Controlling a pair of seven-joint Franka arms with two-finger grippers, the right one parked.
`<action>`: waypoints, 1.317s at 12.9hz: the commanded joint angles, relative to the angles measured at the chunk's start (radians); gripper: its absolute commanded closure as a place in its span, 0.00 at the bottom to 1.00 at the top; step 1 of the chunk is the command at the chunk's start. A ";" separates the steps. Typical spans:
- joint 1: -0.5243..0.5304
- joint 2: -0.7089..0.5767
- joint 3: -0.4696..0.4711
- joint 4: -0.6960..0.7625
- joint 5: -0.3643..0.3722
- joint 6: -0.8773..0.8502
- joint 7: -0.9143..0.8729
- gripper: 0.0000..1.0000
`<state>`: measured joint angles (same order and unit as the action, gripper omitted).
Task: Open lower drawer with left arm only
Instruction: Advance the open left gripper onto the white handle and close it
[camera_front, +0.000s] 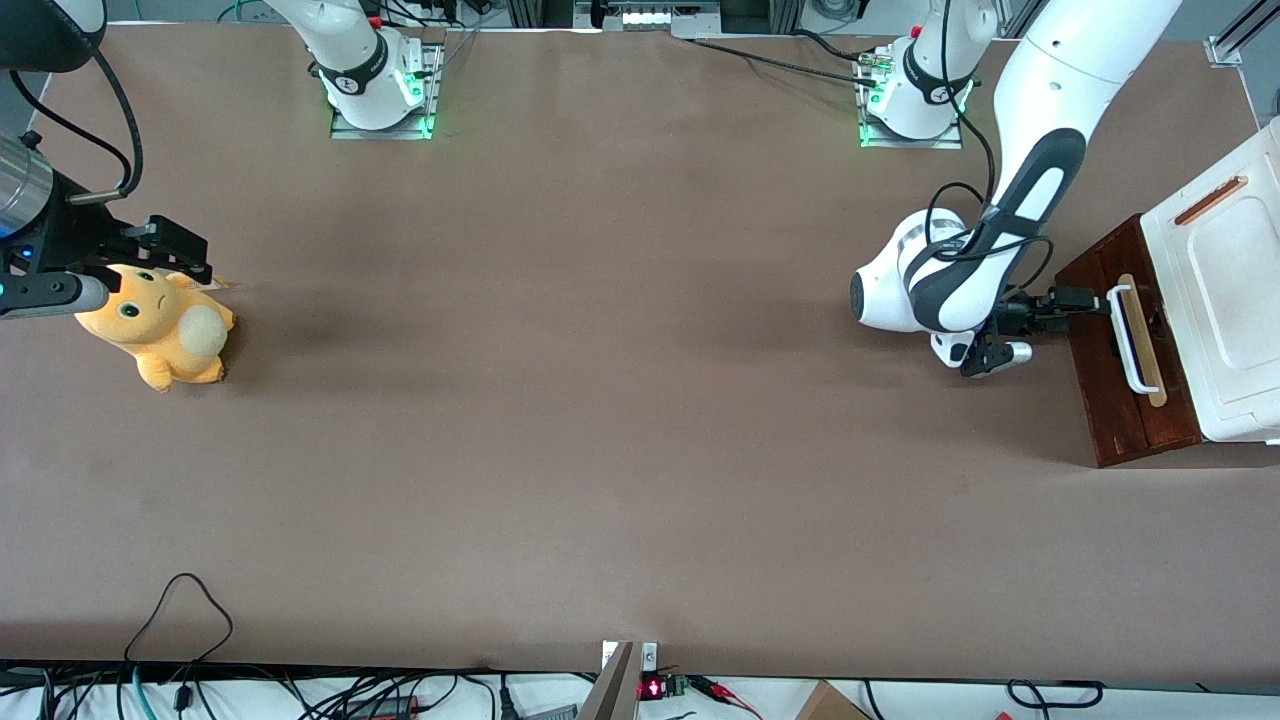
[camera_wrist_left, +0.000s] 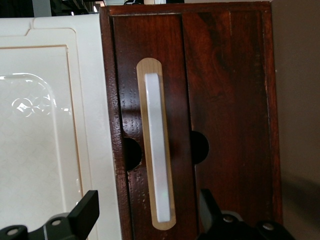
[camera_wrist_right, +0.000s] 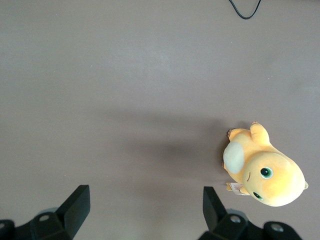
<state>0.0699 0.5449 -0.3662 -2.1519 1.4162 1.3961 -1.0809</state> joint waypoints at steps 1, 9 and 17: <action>0.004 0.044 0.021 0.014 0.079 -0.028 -0.049 0.12; 0.010 0.105 0.063 0.058 0.136 -0.032 -0.071 0.15; 0.099 0.115 0.046 0.066 0.214 -0.034 -0.063 0.25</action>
<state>0.1321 0.6421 -0.3012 -2.1072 1.6011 1.3766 -1.1476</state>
